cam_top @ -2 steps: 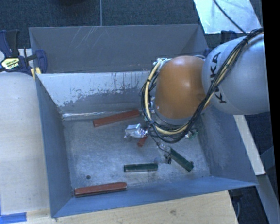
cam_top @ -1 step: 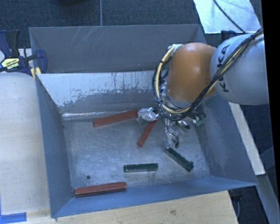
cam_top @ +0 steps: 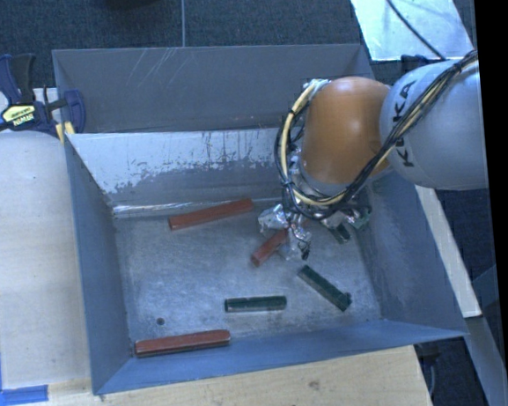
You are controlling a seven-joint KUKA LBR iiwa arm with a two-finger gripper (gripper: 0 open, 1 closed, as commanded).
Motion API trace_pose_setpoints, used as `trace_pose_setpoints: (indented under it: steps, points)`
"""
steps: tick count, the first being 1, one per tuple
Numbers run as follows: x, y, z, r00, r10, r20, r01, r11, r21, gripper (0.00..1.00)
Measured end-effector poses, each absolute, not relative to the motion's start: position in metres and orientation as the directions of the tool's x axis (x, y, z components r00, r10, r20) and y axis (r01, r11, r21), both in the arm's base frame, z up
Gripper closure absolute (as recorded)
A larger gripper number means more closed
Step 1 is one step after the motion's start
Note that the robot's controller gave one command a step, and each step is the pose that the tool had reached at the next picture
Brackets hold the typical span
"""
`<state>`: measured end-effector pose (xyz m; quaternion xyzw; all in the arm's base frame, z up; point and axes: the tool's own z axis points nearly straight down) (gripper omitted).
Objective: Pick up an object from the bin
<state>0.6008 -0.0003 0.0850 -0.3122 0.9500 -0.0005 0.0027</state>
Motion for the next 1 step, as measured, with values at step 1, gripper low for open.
trace_pose_setpoints:
  steps: [1]
  points:
    - [0.5963,0.0061,0.2044,-0.824,-0.567,-0.01,-0.567,0.824,-0.007,1.0]
